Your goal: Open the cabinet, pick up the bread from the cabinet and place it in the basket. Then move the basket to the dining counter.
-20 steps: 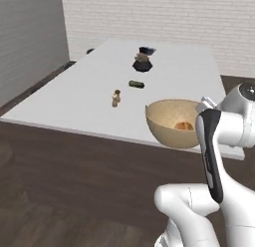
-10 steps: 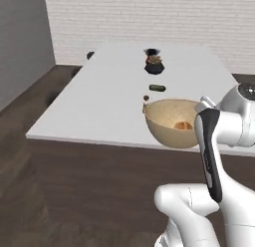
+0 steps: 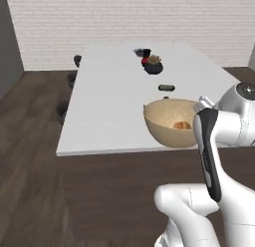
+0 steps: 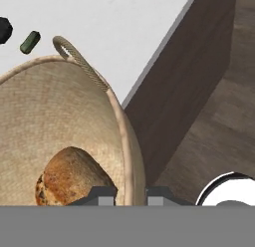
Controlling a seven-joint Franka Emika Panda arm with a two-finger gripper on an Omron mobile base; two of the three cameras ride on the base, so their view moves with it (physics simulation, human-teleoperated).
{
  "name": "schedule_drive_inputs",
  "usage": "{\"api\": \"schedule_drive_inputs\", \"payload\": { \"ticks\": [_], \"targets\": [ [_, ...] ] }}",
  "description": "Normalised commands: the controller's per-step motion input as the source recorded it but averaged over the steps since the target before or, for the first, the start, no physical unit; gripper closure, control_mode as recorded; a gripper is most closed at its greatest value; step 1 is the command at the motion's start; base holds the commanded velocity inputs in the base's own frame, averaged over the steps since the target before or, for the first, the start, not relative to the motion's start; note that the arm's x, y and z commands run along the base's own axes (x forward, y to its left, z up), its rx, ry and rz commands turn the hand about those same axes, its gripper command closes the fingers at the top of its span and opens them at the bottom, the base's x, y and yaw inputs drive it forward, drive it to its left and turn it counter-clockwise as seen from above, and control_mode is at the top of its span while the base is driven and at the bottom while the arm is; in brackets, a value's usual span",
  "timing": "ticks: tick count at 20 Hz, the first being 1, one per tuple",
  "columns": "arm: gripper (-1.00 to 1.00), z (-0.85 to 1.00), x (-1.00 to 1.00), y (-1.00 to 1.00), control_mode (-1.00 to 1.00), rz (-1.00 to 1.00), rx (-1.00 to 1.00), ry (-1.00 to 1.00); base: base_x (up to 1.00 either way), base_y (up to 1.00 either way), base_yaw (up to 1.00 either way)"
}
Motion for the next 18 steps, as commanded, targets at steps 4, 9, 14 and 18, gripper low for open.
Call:
{"api": "schedule_drive_inputs", "payload": {
  "ticks": [4,9,14,18],
  "targets": [
    [1.00,0.00,0.00,0.00,1.00,0.00,0.00,0.00,0.31,1.00,-0.45],
    [1.00,0.00,0.00,0.00,1.00,0.00,0.00,0.00,0.23,0.97,-0.13],
    [1.00,0.00,0.00,0.00,1.00,0.00,0.00,0.00,0.47,0.70,0.06],
    [1.00,0.00,0.00,0.00,1.00,0.00,0.00,0.00,0.79,0.20,0.03]
  ]
}}
